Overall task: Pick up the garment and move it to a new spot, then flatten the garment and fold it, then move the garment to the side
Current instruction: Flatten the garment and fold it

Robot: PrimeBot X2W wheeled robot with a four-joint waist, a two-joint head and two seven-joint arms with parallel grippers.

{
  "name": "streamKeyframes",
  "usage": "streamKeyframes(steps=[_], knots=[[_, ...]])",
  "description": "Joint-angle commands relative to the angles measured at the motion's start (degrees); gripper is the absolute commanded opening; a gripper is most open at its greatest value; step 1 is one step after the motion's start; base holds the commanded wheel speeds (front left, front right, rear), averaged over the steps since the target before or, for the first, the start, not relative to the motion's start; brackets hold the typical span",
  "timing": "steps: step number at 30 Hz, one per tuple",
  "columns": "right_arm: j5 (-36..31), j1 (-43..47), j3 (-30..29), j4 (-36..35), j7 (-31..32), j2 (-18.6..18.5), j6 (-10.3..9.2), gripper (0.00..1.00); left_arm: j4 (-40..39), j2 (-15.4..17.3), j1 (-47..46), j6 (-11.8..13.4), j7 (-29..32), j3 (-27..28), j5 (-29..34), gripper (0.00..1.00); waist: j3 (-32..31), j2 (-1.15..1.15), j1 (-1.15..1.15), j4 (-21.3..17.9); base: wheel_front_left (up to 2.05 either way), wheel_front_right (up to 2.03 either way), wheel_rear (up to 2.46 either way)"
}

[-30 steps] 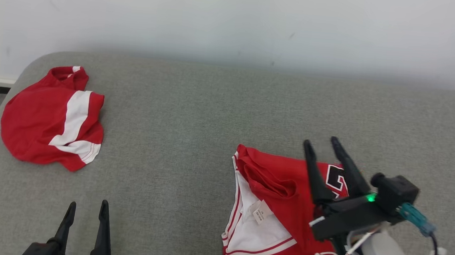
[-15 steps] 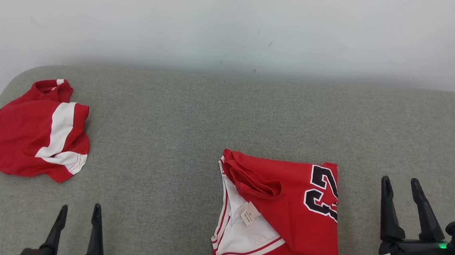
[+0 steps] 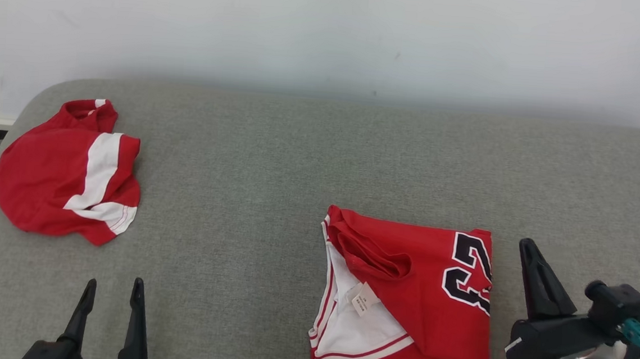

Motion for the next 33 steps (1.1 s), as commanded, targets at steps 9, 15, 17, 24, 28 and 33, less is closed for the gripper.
streamKeyframes(steps=[9,15,17,24,28,33], knots=[[1.5,-9.8,9.0,15.1,-1.2,-2.7,-0.14,0.0,-0.3,0.2,-1.9,0.1,-0.2,-1.3,-0.3,1.0,2.2,0.0,0.0,3.9,0.0,0.0,0.0],[3.4,-13.6,13.6,24.0,-2.3,-1.8,-0.14,0.0,-0.2,0.6,-2.2,0.1,-0.2,-1.4,-0.6,1.0,3.1,0.0,0.0,4.7,0.0,0.0,0.0],[3.9,-14.6,15.2,26.1,-2.5,-1.3,-0.14,0.0,-0.1,0.7,-2.5,0.1,-0.2,-1.4,-0.7,1.0,3.3,0.0,0.0,4.8,0.0,0.0,0.0],[5.2,-15.9,20.6,27.9,-2.9,0.4,-0.14,0.0,0.3,0.6,-3.2,0.1,-0.2,-1.5,-0.7,1.0,3.5,0.0,0.0,5.2,0.0,0.0,0.0],[6.7,-14.2,23.3,25.1,-2.9,1.4,-0.14,0.0,0.4,0.6,-3.0,0.1,-0.2,-1.2,-0.7,1.0,3.2,0.0,0.0,5.1,0.0,0.0,0.0],[8.0,-11.6,27.4,20.2,-2.9,1.2,-0.14,0.0,0.4,0.5,-2.2,0.1,-0.2,-1.2,-0.7,1.0,2.7,0.0,0.0,4.9,0.0,0.0,0.0]])
